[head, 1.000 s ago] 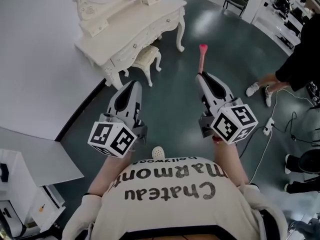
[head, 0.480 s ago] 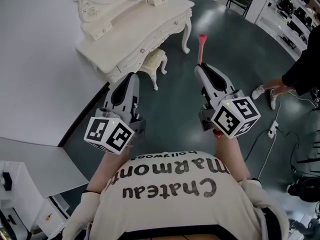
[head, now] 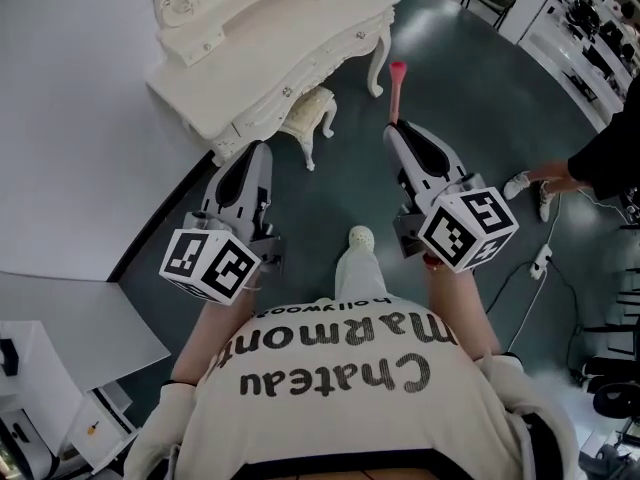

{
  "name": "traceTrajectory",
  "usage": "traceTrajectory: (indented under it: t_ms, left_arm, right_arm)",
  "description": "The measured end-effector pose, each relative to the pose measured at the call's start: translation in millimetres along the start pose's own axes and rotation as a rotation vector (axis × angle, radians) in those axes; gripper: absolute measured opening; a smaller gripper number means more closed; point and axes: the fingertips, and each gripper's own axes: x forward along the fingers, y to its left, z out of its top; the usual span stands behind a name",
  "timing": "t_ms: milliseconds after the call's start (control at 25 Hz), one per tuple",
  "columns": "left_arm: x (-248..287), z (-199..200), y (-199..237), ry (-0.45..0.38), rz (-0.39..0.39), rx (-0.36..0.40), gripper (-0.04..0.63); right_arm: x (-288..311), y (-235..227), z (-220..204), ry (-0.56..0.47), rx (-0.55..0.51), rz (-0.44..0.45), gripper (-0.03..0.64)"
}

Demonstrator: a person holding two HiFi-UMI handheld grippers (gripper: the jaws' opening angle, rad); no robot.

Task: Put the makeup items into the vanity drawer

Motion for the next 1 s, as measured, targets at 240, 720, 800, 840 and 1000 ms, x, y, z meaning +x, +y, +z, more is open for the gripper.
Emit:
traceTrajectory:
  t_ms: [240,720,800,840,1000]
  left_arm:
    - [44,1,26,-0.030,0.036,0.009,0.008]
    - [201,7,61,-0.057,0.047,-0.002,0.008]
    - [223,9,67,-0.064,0.055,-0.005,0.008]
    - [233,9,69,-0.066,0.057,-0.005,0.008]
    - [274,8,72,-0.073,0.058,0.000,0.008]
  right_arm:
    - [45,-37,-4,0.018,0.007,0.030,0.057]
    - [152,-161,32,0.041,0.007,0.059,0.057]
    - [165,-178,37,0.043,0.004,0.064,0.057]
    - [171,-186,40,0.043,0.002,0.066,0.057]
    - [191,-221,51,0.040,0.000,0.071,0.057]
